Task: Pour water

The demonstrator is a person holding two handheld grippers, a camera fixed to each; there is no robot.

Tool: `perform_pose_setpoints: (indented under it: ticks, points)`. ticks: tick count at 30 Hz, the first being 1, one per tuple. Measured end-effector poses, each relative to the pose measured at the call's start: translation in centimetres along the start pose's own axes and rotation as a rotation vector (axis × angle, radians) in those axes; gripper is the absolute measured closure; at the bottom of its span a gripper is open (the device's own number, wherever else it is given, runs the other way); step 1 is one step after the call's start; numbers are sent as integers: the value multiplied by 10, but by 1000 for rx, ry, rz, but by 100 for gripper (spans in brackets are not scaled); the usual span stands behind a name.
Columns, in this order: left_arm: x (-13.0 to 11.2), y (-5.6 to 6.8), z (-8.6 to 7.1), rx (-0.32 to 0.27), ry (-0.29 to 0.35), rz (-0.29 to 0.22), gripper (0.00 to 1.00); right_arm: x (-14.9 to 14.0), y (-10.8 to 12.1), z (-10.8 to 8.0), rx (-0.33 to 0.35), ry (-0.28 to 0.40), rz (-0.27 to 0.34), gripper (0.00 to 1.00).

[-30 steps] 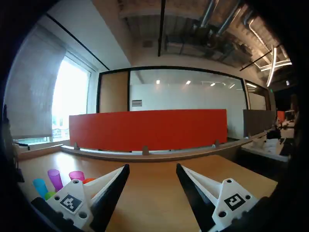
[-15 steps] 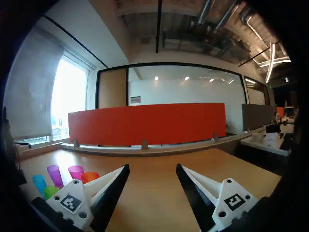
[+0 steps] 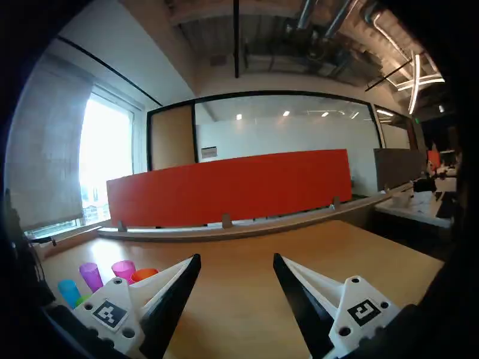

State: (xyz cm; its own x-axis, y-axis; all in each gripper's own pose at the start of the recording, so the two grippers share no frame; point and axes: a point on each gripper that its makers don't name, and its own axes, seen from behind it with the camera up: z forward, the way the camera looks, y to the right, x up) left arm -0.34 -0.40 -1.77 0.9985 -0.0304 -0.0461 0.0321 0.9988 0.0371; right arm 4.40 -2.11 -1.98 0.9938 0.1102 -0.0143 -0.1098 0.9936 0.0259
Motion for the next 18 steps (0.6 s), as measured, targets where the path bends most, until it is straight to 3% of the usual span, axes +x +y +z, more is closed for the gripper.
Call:
perform_pose_setpoints:
  ticks: [8, 18]
  points:
    - [-4, -3, 5, 32, 6, 11, 18, 2, 0, 1, -12, -9, 11, 7]
    - [-9, 4, 11, 33, 16, 1, 18, 1, 3, 0, -22, -13, -3, 7]
